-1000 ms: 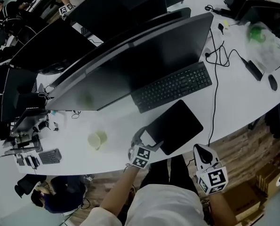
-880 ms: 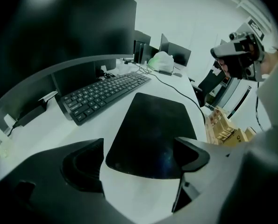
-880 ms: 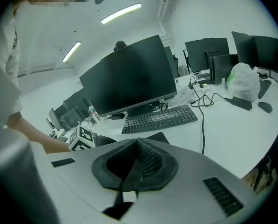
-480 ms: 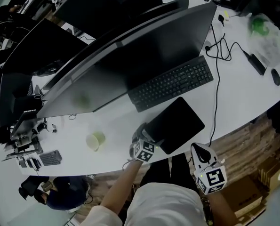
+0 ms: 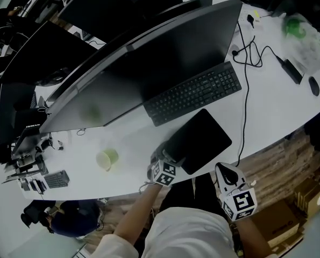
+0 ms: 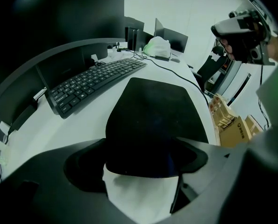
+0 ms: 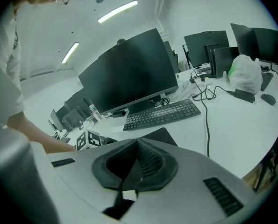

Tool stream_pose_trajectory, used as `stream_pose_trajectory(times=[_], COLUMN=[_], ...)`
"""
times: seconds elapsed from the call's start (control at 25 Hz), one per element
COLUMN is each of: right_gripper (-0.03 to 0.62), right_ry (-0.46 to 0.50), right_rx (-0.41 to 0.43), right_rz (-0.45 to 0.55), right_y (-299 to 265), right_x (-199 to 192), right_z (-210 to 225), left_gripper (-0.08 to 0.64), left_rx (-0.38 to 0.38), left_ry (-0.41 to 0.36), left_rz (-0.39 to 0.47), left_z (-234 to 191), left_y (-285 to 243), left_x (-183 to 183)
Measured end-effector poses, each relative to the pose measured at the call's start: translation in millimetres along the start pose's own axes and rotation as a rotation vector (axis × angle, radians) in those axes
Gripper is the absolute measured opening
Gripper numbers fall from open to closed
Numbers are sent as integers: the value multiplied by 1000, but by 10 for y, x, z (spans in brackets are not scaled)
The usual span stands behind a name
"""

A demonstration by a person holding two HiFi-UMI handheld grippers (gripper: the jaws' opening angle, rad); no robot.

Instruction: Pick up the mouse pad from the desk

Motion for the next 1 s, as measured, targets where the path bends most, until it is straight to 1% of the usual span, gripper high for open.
stream_pose_trajectory(times=[0.08,0.36,0.48,0.6,0.68,0.84,1.0], right_gripper=[11,11,11,11,11,11,11], right_ry=[5,24,36,52,61,79,104], right_rx=[2,1,4,8,10,13,24], right_rz=[-1,1,3,9,16,33,56], right_y=[19,134,201,266,315,448,576], right_x=[-13,-61,-78,-72,-54,4,64], right_z=[5,51,45,52,66,85,82], left_gripper=[420,267,196,126,62,48,46], left_rx=[-2,-14,-20,-8,7,-4,-20], left_ry=[2,6,21,37,55,101,115], left_rz=[2,8,11,16,21,36,60], left_z=[38,203,278,337,352,379,417], left_y=[8,4,12,21,42,108,217], left_x=[7,18,23,44,66,113,166])
Point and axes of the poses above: the fingertips, and each gripper's own axes: y backward along the fingers, z to its right, x out of its top, the point moved 7 cm from there along y, backward along the fingers, and after that the axes turned 7 degrees about -y, right-handed, at the moved point
